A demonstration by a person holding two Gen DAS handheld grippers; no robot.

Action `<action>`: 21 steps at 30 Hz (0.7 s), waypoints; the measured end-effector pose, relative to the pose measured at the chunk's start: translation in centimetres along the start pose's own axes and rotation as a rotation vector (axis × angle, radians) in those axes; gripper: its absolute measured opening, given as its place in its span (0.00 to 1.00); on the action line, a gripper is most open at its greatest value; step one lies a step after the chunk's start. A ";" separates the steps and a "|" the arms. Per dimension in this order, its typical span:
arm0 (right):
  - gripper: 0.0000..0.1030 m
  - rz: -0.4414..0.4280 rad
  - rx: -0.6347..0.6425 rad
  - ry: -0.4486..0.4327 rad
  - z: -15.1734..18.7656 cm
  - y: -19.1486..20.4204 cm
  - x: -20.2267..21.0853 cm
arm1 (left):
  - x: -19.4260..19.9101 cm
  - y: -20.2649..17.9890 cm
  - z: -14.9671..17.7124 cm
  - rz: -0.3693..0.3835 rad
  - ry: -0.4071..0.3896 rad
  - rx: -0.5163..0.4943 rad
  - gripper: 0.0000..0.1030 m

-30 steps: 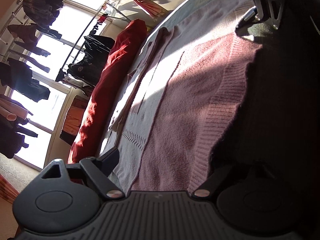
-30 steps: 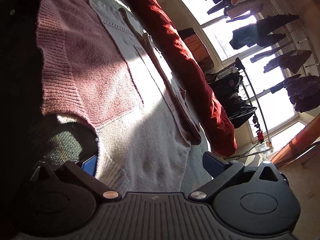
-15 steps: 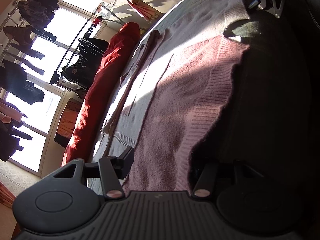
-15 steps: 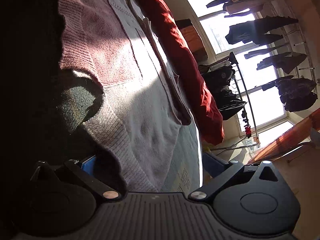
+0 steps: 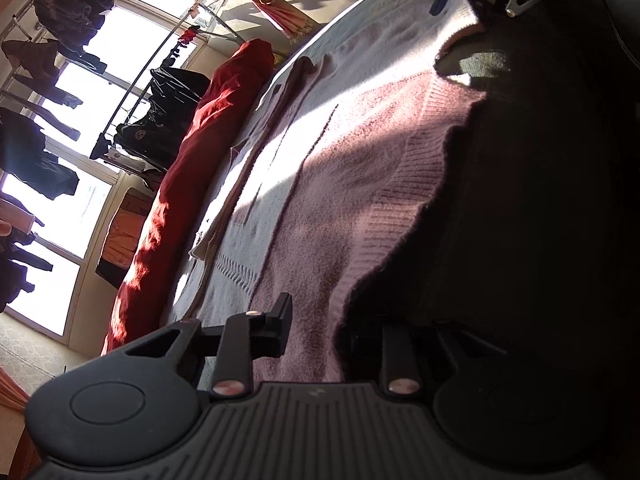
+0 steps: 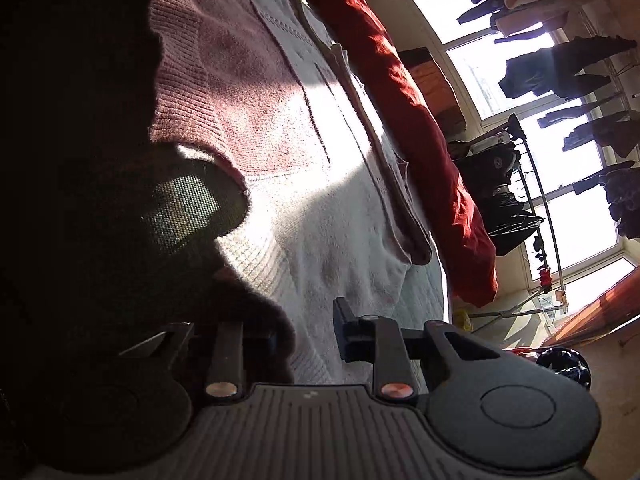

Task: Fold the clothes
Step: 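Close both grippers on the pink hem ribbing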

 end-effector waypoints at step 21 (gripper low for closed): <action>0.08 -0.084 0.042 -0.061 -2.3 -7.2 -0.6 | -1.9 6.4 -2.7 -0.031 -0.031 -0.104 0.05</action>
Point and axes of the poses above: each gripper's, at about its wrist camera, not at the fingertips, and x roughly against the way its jaws point, y to its left, z to its underside, the point moved 7 cm from there along -x, roughly the way its jaws point, and after that the axes turned 7 degrees about y, right-handed, at the moved point
